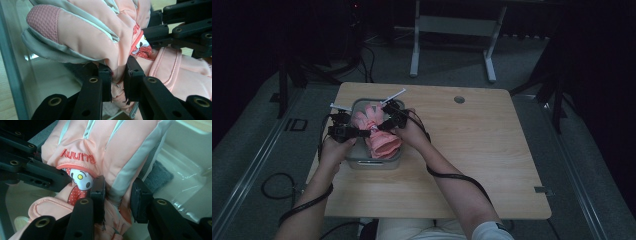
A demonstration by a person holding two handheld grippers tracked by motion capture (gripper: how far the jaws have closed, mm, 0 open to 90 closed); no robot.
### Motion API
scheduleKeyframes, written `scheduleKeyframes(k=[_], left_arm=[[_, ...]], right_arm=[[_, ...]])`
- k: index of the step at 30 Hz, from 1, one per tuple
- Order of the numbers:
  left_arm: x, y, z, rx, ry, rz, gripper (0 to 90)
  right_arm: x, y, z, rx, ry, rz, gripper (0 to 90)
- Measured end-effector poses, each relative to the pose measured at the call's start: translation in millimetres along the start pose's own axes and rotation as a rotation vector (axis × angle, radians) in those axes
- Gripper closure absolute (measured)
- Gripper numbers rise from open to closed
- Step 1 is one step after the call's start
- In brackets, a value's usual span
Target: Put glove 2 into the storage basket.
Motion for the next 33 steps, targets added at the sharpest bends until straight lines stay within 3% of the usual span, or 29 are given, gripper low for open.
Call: scheduleKeyframes(k=[4,8,13,21,26,33], left_arm=[[-0.4,-0.7,1.0,0.014,-0.008,0.002,75.7],[0.3,-1.7,2.9,0.099,-0.015,0.028,65.7],[2.4,-3.4,1.2,0.151,0.007,0.041,54.3],[3.3,-6.0,-6.4,0.157,0.036,0.033,49.7],[4.5,-1.0,-13.9,0.174,0.055,0.059,48.5],[11.2,5.2,-26.4,0.163,0.103,0.067,48.5]], right_arm=[[-0.5,0.7,2.9,0.002,-0.004,0.002,66.1],[0.1,6.5,5.0,0.011,-0.020,0.005,60.7],[1.0,12.1,6.0,0.010,-0.004,0.025,57.2],[5.1,12.6,2.5,0.014,0.032,0.041,55.3],[9.3,12.3,-5.9,0.021,0.055,0.034,54.5],[12.0,11.2,-12.1,0.028,0.075,0.032,52.4]])
Point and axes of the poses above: each handheld gripper's, and its own axes: z roughly forward along the jaws, x roughly out of its top, y roughly to its right, the point moved 7 cm from there along z, roughly forward along the jaws, and after that the axes turned 4 degrees about -x, right-handed, at the moved point
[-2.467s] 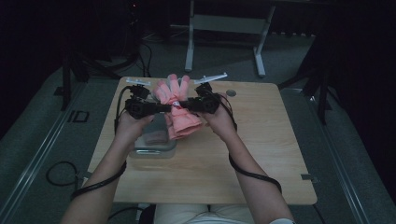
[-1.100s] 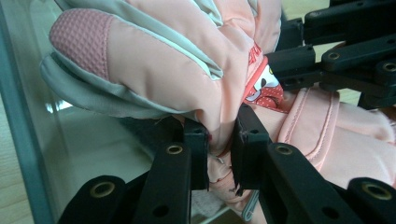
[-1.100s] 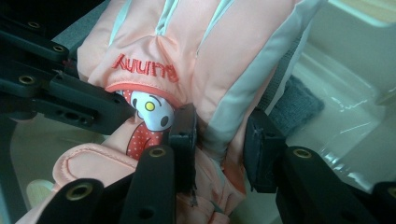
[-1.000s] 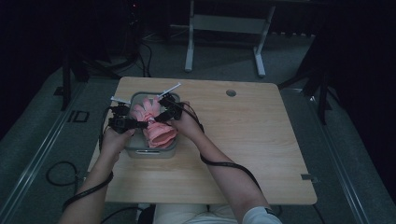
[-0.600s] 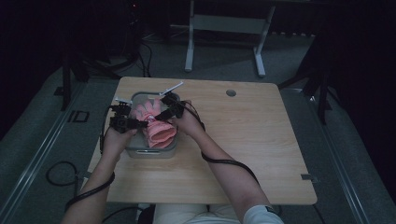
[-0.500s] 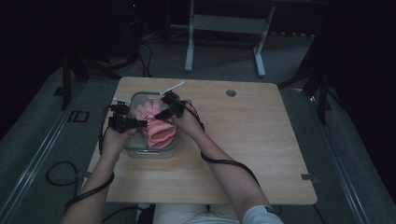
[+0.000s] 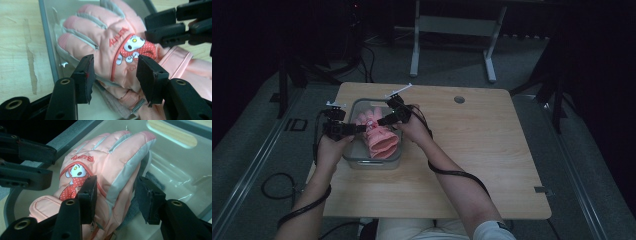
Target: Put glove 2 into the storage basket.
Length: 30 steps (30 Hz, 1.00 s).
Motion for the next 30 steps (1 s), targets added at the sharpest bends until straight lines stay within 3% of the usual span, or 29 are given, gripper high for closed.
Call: scheduleKeyframes(k=[6,13,14,18,21,24,28,30], left_arm=[[2.1,8.6,-1.9,-0.028,0.019,0.022,48.5],[5.3,23.0,-6.5,-0.016,0.026,0.070,48.5],[7.4,31.0,-10.9,-0.015,0.047,0.093,47.3],[9.8,45.4,-15.1,-0.038,0.067,0.120,39.7],[9.8,52.5,-15.8,-0.050,0.077,0.132,39.5],[8.1,61.6,-15.2,-0.062,0.075,0.154,35.7],[5.4,75.5,-11.7,-0.077,0.061,0.188,25.9],[3.6,82.1,-10.8,-0.110,0.056,0.206,19.1]], right_arm=[[1.5,-0.2,-5.6,0.006,0.013,-0.002,50.4],[5.2,-1.6,-22.0,0.018,0.054,-0.014,44.3],[5.8,-2.6,-32.6,0.020,0.081,-0.027,39.3],[5.0,-1.3,-46.1,0.017,0.110,-0.037,33.1],[3.6,0.1,-51.4,0.015,0.114,-0.037,29.8],[-2.3,0.3,-57.5,0.012,0.104,-0.058,24.3],[-7.1,3.9,-63.2,0.027,0.119,-0.046,20.4],[-10.7,6.0,-64.4,0.032,0.123,-0.038,20.2]])
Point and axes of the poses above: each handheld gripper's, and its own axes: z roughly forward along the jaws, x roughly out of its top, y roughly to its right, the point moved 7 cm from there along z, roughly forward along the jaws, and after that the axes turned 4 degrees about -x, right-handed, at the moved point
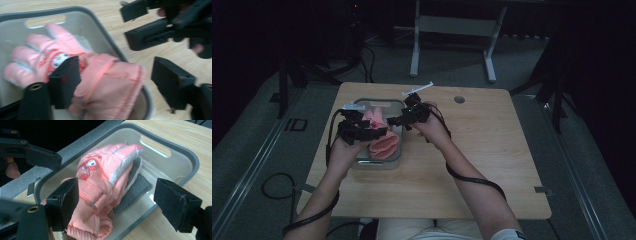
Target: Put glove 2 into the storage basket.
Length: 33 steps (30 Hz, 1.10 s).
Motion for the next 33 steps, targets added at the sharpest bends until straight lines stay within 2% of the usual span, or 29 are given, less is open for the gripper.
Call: scheduleKeyframes(k=[1,2,3,4,5,7,8,10,11,12,15,17,20,22,23,26,30,31,33], left_arm=[[0.0,0.0,0.0,0.000,0.000,0.000,14.0],[0.2,7.2,0.2,-0.024,0.013,0.019,14.1],[0.2,7.2,0.2,-0.024,0.013,0.019,14.0],[1.3,13.0,-1.4,-0.008,0.033,0.049,13.8],[2.1,15.3,-2.0,0.001,0.042,0.061,13.8],[2.1,15.3,-2.0,0.001,0.042,0.061,13.4],[4.5,21.3,-3.0,-0.016,0.061,0.066,7.9],[5.6,24.2,-2.0,-0.029,0.065,0.056,1.2],[5.6,24.2,-2.0,-0.029,0.065,0.056,0.7],[6.0,26.2,-0.9,-0.026,0.071,0.057,0.7],[5.9,29.8,1.2,-0.028,0.079,0.071,0.7],[4.7,34.6,3.3,-0.038,0.073,0.090,0.8],[3.5,41.6,6.5,-0.011,0.075,0.141,1.0],[3.4,44.2,7.6,-0.018,0.079,0.147,1.0],[2.9,50.0,9.2,-0.041,0.093,0.160,1.0],[1.1,58.6,11.3,-0.045,0.103,0.193,1.0],[-1.6,67.8,14.3,-0.052,0.102,0.217,0.9],[-3.5,73.9,16.0,-0.062,0.112,0.241,0.9],[-6.3,81.3,18.3,-0.102,0.113,0.232,0.9]], right_arm=[[-1.8,1.1,-0.5,0.004,0.003,0.009,20.2],[-3.5,2.0,-1.0,0.009,0.005,0.017,20.2],[-5.2,3.2,-1.3,0.008,0.008,0.020,20.2],[-7.3,4.7,-1.8,0.004,0.009,0.015,20.3],[-8.5,5.3,-2.3,0.003,0.009,0.015,20.3],[-10.2,6.5,-3.0,-0.001,0.009,0.008,20.3],[-13.1,7.7,-5.5,-0.003,0.015,-0.005,19.3],[-15.4,8.5,-8.2,-0.017,0.021,-0.023,19.3],[-15.4,8.5,-8.2,-0.017,0.021,-0.023,19.3],[-18.2,8.7,-10.9,-0.042,0.024,-0.045,19.5],[-21.7,8.3,-15.5,-0.056,0.032,-0.058,19.5],[-23.3,9.8,-18.6,-0.064,0.040,-0.059,19.6],[-27.6,13.0,-22.1,-0.081,0.041,-0.079,20.6],[-30.0,13.0,-23.0,-0.079,0.036,-0.080,20.6],[-34.0,13.1,-25.4,-0.077,0.038,-0.085,20.5],[-39.6,16.3,-29.2,-0.081,0.048,-0.092,20.5],[-44.7,21.4,-33.3,-0.080,0.057,-0.081,20.4],[-47.9,24.1,-35.9,-0.074,0.055,-0.074,20.5],[-51.2,26.1,-37.7,-0.076,0.051,-0.079,20.6]])
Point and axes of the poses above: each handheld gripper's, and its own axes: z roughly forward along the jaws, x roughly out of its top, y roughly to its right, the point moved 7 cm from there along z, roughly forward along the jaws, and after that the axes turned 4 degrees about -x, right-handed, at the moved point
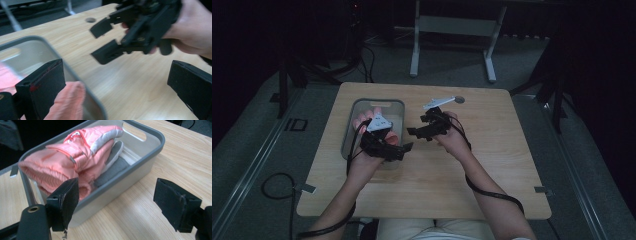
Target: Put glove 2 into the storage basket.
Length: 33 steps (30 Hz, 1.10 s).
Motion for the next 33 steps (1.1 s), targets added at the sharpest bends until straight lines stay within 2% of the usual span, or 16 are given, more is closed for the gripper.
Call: scheduleKeyframes(k=[5,6,7,10,12,16,22,24,26,28,33], left_arm=[[-4.7,19.1,9.4,-0.014,-0.016,0.048,0.9],[-4.7,19.1,9.4,-0.014,-0.016,0.048,0.9],[-6.0,24.8,12.8,-0.009,-0.024,0.068,0.9],[-6.5,27.1,14.2,-0.009,-0.031,0.077,0.9],[-7.8,37.1,20.1,-0.017,-0.041,0.111,0.9],[-11.2,42.1,25.2,-0.018,-0.050,0.126,0.9],[-23.8,52.0,39.5,-0.056,-0.080,0.135,0.9],[-26.9,54.0,43.9,-0.085,-0.074,0.132,0.9],[-30.7,55.7,49.1,-0.089,-0.086,0.132,0.9],[-34.2,59.6,53.9,-0.114,-0.092,0.134,0.9],[-42.8,66.0,62.7,-0.126,-0.100,0.153,0.9]], right_arm=[[-8.4,3.8,-2.2,-0.002,0.002,-0.011,20.6],[-10.2,4.5,-2.6,0.002,0.005,-0.011,20.6],[-12.1,4.9,-2.7,0.003,0.004,-0.011,20.6],[-16.0,5.0,-3.0,0.006,0.006,-0.027,20.6],[-22.4,5.4,-4.1,0.007,0.000,-0.033,20.6],[-28.7,6.3,-3.9,0.004,-0.006,-0.037,20.6],[-41.2,8.8,-5.1,0.001,-0.012,-0.048,20.5],[-46.9,12.0,-7.0,0.001,-0.002,-0.037,20.5],[-51.6,14.9,-8.4,-0.010,0.002,-0.031,20.5],[-54.4,16.7,-9.2,-0.017,0.003,-0.030,20.5],[-75.5,28.3,-9.7,-0.035,-0.019,-0.003,20.6]])
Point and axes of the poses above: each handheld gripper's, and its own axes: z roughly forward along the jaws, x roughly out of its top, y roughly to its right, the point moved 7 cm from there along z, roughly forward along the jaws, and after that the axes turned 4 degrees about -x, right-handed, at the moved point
